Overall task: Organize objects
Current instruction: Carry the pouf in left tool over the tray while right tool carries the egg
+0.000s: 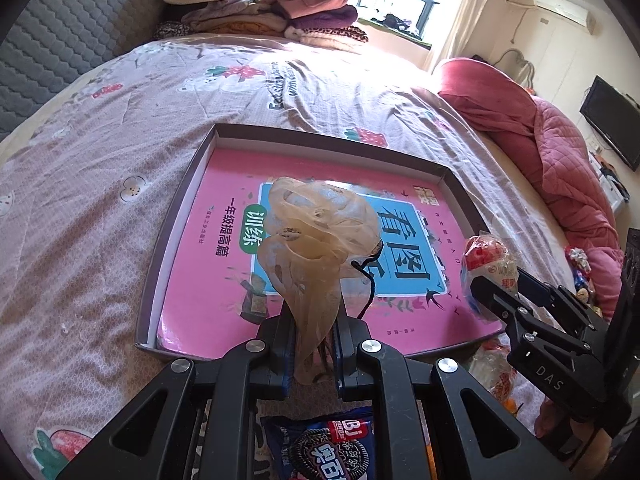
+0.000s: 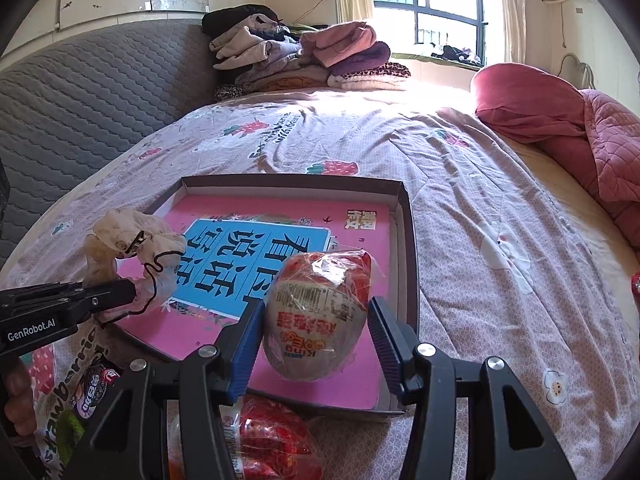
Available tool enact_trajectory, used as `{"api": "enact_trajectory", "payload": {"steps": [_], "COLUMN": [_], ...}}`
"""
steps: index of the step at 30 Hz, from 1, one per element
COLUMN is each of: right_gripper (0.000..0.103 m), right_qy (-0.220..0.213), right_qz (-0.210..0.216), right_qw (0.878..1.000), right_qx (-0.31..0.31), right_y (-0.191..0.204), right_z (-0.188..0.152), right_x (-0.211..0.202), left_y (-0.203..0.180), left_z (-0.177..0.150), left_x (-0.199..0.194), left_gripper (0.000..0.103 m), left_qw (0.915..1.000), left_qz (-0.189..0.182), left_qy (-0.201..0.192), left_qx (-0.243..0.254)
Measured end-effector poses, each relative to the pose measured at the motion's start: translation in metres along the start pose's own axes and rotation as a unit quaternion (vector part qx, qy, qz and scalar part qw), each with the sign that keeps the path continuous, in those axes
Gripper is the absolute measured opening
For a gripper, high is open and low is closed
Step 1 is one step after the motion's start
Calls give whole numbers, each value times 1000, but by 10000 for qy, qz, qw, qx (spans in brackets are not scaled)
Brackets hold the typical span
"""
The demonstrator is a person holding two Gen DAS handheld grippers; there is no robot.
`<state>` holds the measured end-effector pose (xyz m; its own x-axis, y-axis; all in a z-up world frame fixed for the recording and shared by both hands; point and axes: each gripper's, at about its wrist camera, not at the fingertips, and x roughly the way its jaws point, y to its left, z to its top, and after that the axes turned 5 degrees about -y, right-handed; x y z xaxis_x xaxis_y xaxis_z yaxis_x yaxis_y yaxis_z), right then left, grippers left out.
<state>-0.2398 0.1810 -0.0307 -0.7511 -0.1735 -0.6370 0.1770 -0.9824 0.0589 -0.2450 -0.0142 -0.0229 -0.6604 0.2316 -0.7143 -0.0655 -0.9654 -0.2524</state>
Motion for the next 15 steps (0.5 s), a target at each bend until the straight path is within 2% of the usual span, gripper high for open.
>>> {"api": "enact_trajectory", "payload": {"steps": [10,15], "right_gripper": [54,54], "right_qy": [153,129], "right_qz": [-42,-6], "right_qw": [9998,9998], "right_qx": [74,124], "right_y": [-6,-5], "right_z": [-5,-2], "right_x": [8,4], "left_y": [3,0], "left_z": [-2,-2], "left_x": [12,5], "left_gripper": [17,22], "left_qw": [9995,9995], "left_qz": [-94,-162], "left_qy": [286,224], "left_qx": [-138,-132]}}
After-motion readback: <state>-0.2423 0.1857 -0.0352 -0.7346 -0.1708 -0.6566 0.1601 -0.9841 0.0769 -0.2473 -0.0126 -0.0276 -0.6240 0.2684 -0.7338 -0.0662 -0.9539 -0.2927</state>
